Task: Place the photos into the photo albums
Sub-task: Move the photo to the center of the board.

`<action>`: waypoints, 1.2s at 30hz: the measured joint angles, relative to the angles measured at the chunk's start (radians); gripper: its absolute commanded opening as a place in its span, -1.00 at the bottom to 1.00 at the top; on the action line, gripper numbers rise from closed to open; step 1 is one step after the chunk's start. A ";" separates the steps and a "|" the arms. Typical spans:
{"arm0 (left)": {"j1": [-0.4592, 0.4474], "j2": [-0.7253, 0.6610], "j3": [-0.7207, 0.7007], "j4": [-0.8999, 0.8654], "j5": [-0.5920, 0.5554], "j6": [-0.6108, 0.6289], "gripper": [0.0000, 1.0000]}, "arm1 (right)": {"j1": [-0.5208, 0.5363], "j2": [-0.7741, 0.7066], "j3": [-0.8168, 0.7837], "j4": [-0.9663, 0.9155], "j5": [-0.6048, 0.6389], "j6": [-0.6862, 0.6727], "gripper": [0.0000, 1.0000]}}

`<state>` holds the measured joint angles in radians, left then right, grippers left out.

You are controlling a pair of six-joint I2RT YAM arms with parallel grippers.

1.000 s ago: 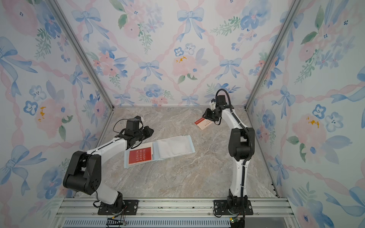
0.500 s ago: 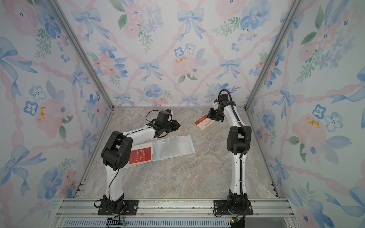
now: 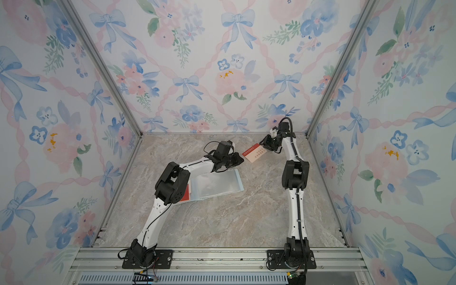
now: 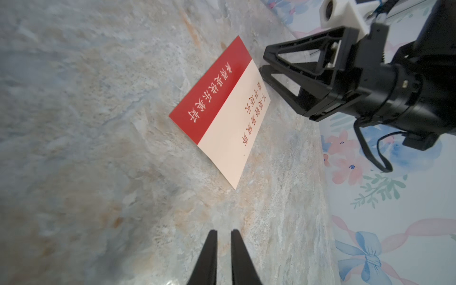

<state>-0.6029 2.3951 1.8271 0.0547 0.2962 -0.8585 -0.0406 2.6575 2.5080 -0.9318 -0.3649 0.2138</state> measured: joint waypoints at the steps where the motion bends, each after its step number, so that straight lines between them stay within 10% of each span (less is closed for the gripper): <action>1: -0.004 0.010 0.007 0.000 0.002 -0.005 -0.70 | -0.001 0.010 0.001 0.006 0.000 0.003 -0.21; 23: -0.018 0.029 -0.007 0.004 0.027 -0.022 -0.70 | 0.001 0.131 0.113 0.160 -0.216 0.150 -0.22; 36: 0.089 -0.034 -0.154 0.008 0.018 -0.006 -0.69 | 0.069 -0.109 -0.326 0.244 -0.257 0.130 -0.21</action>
<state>-0.5144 2.3615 1.6733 0.0628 0.3141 -0.8650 0.0288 2.5488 2.1822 -0.6876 -0.6220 0.3435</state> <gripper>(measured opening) 0.154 0.392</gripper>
